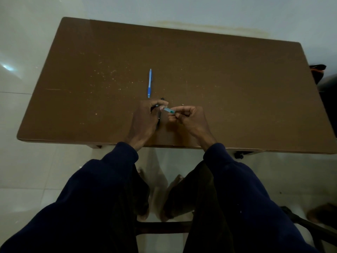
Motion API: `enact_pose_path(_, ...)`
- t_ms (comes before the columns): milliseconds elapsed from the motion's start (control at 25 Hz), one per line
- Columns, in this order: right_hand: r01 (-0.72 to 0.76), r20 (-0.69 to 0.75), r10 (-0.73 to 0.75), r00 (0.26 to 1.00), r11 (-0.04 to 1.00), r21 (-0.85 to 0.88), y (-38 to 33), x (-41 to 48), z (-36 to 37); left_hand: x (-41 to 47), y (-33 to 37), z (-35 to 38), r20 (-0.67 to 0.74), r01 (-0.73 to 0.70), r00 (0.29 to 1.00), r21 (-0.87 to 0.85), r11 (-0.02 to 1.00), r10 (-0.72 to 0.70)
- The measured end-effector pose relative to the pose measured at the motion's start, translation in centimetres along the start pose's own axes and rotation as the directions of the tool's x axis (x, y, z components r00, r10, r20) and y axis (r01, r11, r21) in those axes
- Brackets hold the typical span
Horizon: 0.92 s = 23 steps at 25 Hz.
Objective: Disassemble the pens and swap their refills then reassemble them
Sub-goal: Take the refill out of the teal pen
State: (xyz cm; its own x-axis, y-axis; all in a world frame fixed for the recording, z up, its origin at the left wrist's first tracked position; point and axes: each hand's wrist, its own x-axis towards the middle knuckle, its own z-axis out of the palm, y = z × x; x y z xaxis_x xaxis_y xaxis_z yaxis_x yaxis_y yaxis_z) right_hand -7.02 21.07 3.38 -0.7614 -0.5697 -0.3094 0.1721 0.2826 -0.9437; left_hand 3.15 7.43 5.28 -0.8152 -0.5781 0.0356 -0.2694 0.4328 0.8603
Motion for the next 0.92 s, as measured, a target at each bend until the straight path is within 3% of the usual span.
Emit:
enact_pose_path(360, -0.005, -0.014, 0.005, 1.0, 1.0, -0.014, 0.2, -0.2, -0.4, -0.3, -0.4, 0.0, 0.019, 0.015, 1.0, -0.017, 1.0, -0.014)
enact_pose_path(920, -0.034, -0.017, 0.036, 0.999, 0.993, 0.111, 1.4, 0.0, -0.5, -0.6, -1.6, -0.1, -0.009, 0.025, 1.0, -0.033, 0.999, -0.025)
